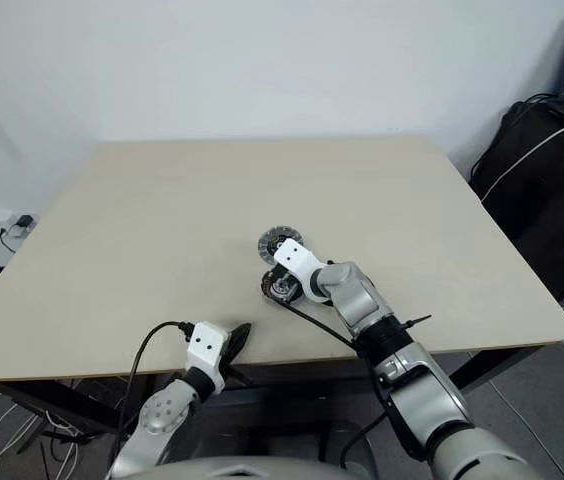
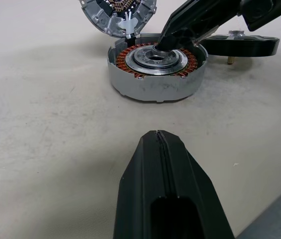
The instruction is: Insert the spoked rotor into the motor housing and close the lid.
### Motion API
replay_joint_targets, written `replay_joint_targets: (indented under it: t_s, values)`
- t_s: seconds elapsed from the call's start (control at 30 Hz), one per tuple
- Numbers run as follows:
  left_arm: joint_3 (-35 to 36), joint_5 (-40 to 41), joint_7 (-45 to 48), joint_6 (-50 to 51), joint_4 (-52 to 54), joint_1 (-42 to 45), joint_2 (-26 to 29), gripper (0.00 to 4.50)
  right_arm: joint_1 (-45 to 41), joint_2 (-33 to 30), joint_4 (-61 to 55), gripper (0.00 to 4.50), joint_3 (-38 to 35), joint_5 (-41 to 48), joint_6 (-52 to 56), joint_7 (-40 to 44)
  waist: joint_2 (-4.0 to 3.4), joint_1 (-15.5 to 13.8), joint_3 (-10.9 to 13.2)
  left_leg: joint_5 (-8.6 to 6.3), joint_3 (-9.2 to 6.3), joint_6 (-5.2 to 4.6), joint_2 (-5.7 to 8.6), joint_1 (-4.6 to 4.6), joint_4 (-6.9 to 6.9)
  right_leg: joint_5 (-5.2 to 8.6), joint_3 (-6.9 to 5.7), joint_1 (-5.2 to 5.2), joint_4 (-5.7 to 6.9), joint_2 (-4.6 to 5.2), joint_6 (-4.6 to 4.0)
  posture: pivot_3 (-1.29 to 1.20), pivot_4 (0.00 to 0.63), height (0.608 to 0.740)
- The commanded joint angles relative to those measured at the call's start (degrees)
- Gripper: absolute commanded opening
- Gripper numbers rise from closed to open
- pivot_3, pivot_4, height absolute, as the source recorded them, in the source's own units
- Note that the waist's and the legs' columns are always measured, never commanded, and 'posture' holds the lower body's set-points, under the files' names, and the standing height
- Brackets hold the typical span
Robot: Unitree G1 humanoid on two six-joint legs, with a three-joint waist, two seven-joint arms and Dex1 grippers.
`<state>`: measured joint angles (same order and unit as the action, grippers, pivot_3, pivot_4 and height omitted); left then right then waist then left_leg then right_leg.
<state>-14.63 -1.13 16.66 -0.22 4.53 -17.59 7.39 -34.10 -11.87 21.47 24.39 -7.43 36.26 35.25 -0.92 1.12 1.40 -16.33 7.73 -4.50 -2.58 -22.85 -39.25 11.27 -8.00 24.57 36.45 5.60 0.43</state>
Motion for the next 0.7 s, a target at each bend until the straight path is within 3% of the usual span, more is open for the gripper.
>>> replay_joint_targets:
  t_s: [0.03,0.7]
  values:
    - [-0.4,0.3,0.1,-0.1,1.7,0.3,-0.2,0.00,-0.4,-0.3,0.1,0.04,-0.2,-0.5,0.2,0.1,0.00,0.0,0.0,0.00,0.00,0.00,0.00,0.00,0.00,0.00,0.00,0.00,0.00,0.00,0.00,0.00,0.000,0.740]
    - [-0.2,0.2,-0.3,-1.6,-0.4,0.2,-0.5,0.00,0.6,2.5,-0.5,0.04,0.1,-0.6,-1.3,0.4,-0.04,0.1,0.0,-0.01,-0.02,0.01,-0.01,-0.01,0.06,0.01,-0.01,0.02,-0.06,-0.01,-0.01,0.00,0.000,0.740]
